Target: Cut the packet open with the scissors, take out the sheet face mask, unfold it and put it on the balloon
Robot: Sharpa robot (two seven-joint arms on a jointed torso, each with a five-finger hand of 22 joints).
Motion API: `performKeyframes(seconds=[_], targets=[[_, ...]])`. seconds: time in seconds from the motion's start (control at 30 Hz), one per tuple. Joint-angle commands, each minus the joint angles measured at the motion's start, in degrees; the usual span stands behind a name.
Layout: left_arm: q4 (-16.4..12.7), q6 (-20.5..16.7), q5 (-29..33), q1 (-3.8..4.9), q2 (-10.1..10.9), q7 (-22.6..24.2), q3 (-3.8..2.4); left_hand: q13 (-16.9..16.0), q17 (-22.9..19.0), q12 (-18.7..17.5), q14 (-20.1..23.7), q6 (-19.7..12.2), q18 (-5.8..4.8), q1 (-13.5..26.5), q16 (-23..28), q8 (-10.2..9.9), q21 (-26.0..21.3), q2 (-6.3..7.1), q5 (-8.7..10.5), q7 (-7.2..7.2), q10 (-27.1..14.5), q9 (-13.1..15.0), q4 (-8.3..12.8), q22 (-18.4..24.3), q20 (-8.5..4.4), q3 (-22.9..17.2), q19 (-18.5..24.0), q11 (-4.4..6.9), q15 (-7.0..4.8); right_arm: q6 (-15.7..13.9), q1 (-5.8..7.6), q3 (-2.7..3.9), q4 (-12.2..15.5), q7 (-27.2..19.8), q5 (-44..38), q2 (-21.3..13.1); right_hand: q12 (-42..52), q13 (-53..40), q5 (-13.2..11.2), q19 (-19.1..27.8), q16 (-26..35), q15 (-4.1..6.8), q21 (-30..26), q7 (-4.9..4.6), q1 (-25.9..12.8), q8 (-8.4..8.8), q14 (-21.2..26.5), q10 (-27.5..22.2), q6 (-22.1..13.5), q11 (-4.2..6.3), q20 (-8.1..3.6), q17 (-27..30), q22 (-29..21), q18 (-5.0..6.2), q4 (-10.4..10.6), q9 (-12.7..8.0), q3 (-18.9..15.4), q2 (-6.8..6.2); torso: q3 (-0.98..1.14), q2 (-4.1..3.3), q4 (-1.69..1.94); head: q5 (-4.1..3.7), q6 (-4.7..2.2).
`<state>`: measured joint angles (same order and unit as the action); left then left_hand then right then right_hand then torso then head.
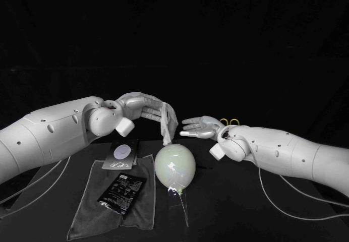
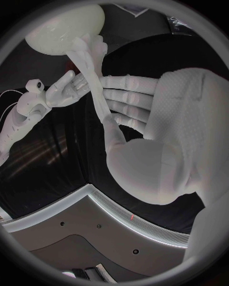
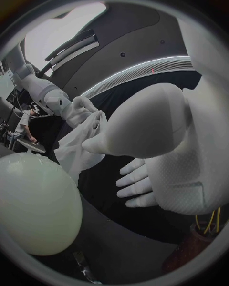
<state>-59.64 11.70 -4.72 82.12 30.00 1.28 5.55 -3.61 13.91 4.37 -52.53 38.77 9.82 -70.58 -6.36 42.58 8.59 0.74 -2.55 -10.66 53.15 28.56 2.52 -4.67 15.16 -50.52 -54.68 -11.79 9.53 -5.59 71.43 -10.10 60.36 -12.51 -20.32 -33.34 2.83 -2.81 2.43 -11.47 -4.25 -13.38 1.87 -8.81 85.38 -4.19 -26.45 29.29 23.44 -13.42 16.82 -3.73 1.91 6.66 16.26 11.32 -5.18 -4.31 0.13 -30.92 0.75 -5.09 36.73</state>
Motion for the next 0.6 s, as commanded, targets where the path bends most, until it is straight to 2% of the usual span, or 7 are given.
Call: performKeyframes(seconds=[0.03,0.07,0.2,0.23,0.33,0.4,0.6], targets=[[-0.19,0.57,0.6,0.12,-0.05,0.82,-0.12,-0.04,-0.09,0.15,-0.39,-0.26,0.63,-0.16,-0.01,1.39,0.12,-0.59,-0.2,-3.53,0.25,7.64,0.12,0.09,-0.12,-0.15,-0.44,0.07,0.01,-2.42,-1.36,0.04,-0.68,-4.62,5.17,0.73,0.4,-0.16,0.29,-0.64,-0.47,-0.1,0.38,-6.46,1.28,-0.65,-1.46,1.68,1.29,-0.11,-0.02,-0.26,0.09,0.51,-0.4,0.59,-0.11,0.29,0.04,-0.04,-0.04,-0.23,-0.19],[-0.24,0.58,0.6,0.12,-0.03,0.82,-0.12,-0.04,-0.09,0.15,-0.39,-0.26,0.63,-0.16,-0.01,1.39,0.12,-0.59,-0.2,-3.53,0.25,7.64,0.12,0.09,-0.12,-0.15,-0.44,0.07,0.01,-2.76,-1.83,0.05,-0.89,-5.03,5.71,0.99,0.47,-0.2,0.28,-0.69,-0.55,-0.13,0.39,-6.48,1.56,-0.89,-1.68,2.37,2.01,-0.14,0.0,-0.3,0.1,0.46,-0.44,0.93,-0.16,0.44,0.07,-0.06,0.02,-0.23,-0.19],[-0.39,0.56,0.55,0.12,0.05,0.83,-0.13,-0.03,-0.13,0.11,-0.35,-0.35,0.61,-0.17,0.06,1.48,0.09,-0.55,-0.19,-3.54,0.2,7.63,0.28,0.12,-0.12,-0.23,-0.41,0.06,0.03,-3.57,-2.77,0.06,-1.24,-6.08,7.04,1.63,1.86,-0.8,0.29,-1.22,-1.75,-0.05,0.54,-6.5,3.08,-3.95,-5.39,9.9,9.99,-0.71,-0.1,-0.93,0.16,0.49,-0.92,4.18,-0.31,1.53,0.15,-0.12,0.12,-0.31,-0.01],[-0.44,0.54,0.52,0.13,0.08,0.83,-0.13,-0.03,-0.14,0.11,-0.34,-0.36,0.61,-0.17,0.07,1.49,0.08,-0.55,-0.19,-3.54,0.19,7.63,0.3,0.12,-0.12,-0.24,-0.4,0.06,0.03,-3.77,-2.96,0.07,-1.34,-6.36,7.36,1.85,1.86,-0.8,0.29,-1.22,-1.75,-0.05,0.54,-6.5,3.08,-3.95,-5.39,9.9,9.99,-0.71,-0.1,-0.93,0.16,0.49,-0.92,4.18,-0.31,1.53,0.12,-0.11,0.11,-0.3,0.01],[-0.55,0.45,0.47,0.13,0.16,0.88,-0.15,-0.03,-0.14,0.11,-0.34,-0.37,0.61,-0.17,0.08,1.5,0.08,-0.55,-0.19,-3.54,0.18,7.62,0.31,0.13,-0.12,-0.25,-0.4,0.06,0.03,-3.88,-3.33,0.09,-1.78,-6.86,8.18,2.52,2.73,-1.08,0.3,-1.87,-2.89,0.47,0.72,-5.42,3.57,-6.41,-8.76,14.97,15.87,-0.37,-0.19,-1.51,0.25,0.86,-1.11,6.36,-0.67,2.19,0.02,-0.05,0.1,-0.55,0.14],[-0.61,0.41,0.46,0.13,0.18,0.9,-0.15,-0.02,-0.16,0.1,-0.32,-0.39,0.6,-0.17,0.1,1.53,0.07,-0.55,-0.19,-3.54,0.17,7.62,0.34,0.13,-0.12,-0.28,-0.39,0.05,0.03,-3.72,-3.48,0.09,-2.11,-6.98,8.63,2.93,2.88,-1.09,0.3,-2.29,-3.25,0.74,0.83,-4.97,3.67,-6.92,-9.8,16.79,16.7,-0.08,-0.2,-1.68,0.3,1.16,-1.16,6.57,-0.99,2.47,0.0,-0.04,0.09,-0.6,0.05],[-0.9,0.34,0.42,0.15,0.18,0.94,-0.18,-0.02,-0.18,0.08,-0.29,-0.44,0.59,-0.17,0.14,1.57,0.05,-0.55,-0.19,-3.55,0.13,7.61,0.41,0.15,-0.12,-0.32,-0.37,0.04,0.05,-2.83,-3.79,0.11,-2.68,-7.12,9.65,3.98,2.89,-1.06,0.29,-2.17,-3.16,0.85,0.79,-4.79,3.54,-7.15,-9.54,18.03,17.06,0.01,-0.19,-1.62,0.26,1.31,-1.07,6.65,-1.47,2.68,-0.01,-0.01,0.12,-0.71,0.19]])
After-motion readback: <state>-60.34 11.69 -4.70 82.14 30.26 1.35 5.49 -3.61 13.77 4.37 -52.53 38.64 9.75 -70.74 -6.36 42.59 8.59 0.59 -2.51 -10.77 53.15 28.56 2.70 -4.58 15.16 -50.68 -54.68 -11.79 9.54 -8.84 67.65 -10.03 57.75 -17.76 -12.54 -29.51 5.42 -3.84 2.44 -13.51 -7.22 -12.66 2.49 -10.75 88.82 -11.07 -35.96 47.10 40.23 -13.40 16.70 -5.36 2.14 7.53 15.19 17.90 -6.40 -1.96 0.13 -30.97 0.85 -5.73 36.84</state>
